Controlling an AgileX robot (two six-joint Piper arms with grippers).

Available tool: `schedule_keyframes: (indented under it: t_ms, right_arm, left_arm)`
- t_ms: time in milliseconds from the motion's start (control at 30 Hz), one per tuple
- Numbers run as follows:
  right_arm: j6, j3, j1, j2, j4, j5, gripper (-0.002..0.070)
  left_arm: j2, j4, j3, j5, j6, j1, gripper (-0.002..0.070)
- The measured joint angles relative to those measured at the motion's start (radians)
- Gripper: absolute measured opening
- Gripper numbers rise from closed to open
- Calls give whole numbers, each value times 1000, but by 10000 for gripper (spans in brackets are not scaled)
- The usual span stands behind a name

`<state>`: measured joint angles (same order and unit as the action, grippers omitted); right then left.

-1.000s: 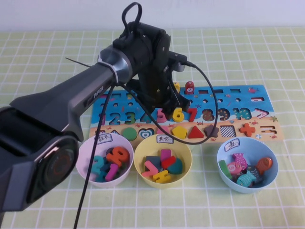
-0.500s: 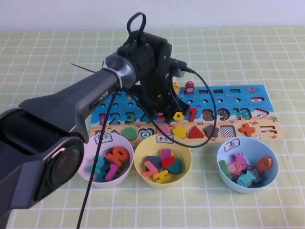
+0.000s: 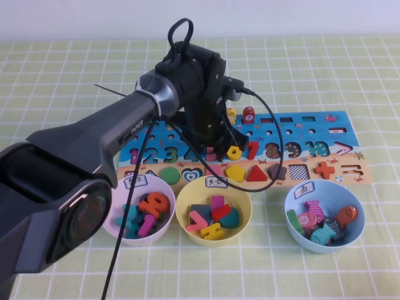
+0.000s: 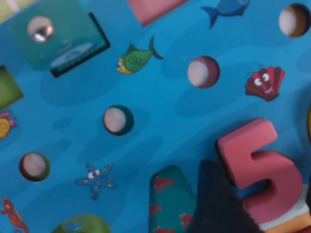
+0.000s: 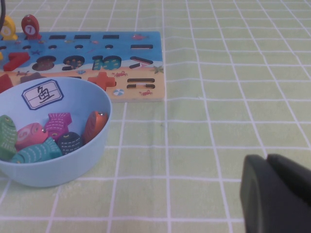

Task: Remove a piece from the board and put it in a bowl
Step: Pick up the "number 5"

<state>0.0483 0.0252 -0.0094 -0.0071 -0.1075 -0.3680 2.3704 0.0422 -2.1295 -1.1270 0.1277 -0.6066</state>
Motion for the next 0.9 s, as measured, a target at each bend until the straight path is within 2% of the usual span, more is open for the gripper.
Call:
schedule_keyframes:
  t_ms: [233, 900]
  right_arm:
    - [0, 0, 0, 0, 0, 0, -17]
    - [0, 0, 0, 0, 0, 0, -17]
  left_arm:
    - [2, 11, 0, 2, 12, -1, 242]
    - [0, 22, 0, 1, 18, -2, 235]
